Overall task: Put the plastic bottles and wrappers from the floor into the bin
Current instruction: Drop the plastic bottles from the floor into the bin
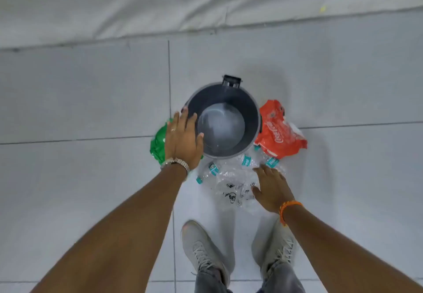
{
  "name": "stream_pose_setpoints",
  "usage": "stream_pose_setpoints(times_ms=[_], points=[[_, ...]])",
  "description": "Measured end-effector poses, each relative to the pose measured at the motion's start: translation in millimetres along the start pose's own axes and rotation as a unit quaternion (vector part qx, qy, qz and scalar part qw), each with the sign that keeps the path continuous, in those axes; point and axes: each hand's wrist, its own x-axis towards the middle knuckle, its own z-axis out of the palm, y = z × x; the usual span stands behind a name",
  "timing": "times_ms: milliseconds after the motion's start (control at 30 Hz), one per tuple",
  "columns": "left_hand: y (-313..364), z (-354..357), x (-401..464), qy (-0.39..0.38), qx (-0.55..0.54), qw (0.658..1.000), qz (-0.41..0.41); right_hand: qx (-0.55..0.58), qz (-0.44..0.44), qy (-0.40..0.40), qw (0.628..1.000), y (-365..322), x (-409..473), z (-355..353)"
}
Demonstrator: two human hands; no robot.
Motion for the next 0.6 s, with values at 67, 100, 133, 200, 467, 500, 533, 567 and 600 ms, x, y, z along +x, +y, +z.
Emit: stream_pose_setpoints(times_ms=[67, 100, 133, 200, 467, 500, 533, 567, 600], points=[[-5, 21, 9, 0.048, -0.004, 0.999, -0.001, -0.041, -0.014, -0.013, 0.999, 4, 28, 14], [-9, 33, 11, 0.064, -0.011, 0.998, -0.007, -0.061, -0.021, -0.020, 0.998, 7, 43, 22], [-11, 40, 13, 0.077, -0.019, 0.997, -0.011, -0.068, -0.026, -0.026, 0.997, 7, 55, 23], [-15, 65, 10, 0.089, -0.049, 0.995, -0.022, -0.092, -0.039, -0.026, 0.995, 9, 80, 40], [-23, 101, 14, 0.158, -0.151, 0.976, -0.012, -0.199, -0.034, -0.020, 0.979, 19, 127, 77], [-24, 103, 14, 0.162, -0.157, 0.974, -0.014, -0.204, -0.033, -0.013, 0.978, 19, 130, 79], [-24, 103, 14, 0.169, -0.161, 0.972, -0.019, -0.201, -0.032, 0.008, 0.979, 20, 130, 80], [-24, 104, 14, 0.172, -0.163, 0.971, -0.018, -0.193, -0.029, 0.029, 0.980, 19, 129, 80], [-24, 104, 14, 0.170, -0.163, 0.972, -0.018, -0.170, -0.023, 0.054, 0.984, 17, 124, 80]])
